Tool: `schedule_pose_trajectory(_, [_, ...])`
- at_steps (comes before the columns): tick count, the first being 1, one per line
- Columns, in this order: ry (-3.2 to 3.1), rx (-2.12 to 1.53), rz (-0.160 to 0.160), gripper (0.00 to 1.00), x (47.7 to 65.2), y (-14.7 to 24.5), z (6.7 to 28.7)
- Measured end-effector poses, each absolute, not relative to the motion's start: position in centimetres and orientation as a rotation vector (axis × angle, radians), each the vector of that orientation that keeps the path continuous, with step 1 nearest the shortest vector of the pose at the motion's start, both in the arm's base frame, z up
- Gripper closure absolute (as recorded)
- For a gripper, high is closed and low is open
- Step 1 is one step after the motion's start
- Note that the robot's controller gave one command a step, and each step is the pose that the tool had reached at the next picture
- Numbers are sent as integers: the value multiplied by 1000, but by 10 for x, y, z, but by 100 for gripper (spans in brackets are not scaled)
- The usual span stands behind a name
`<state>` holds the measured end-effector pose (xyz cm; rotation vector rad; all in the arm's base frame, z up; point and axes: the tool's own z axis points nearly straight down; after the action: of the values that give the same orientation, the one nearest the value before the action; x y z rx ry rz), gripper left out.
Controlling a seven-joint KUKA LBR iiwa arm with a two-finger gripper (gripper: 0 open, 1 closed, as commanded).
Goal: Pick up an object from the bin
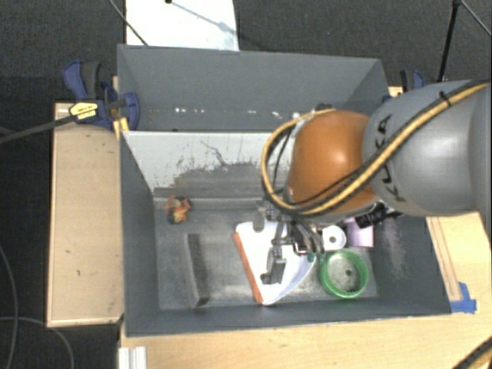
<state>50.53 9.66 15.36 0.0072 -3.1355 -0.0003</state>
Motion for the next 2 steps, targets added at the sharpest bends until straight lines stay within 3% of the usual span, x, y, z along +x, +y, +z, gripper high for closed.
schedule_pose_trajectory(1, [-3143, 2, -2, 0, 507, 96, 158])
schedule_pose_trajectory(2, [-3146, 44, -2, 0, 527, 41, 129])
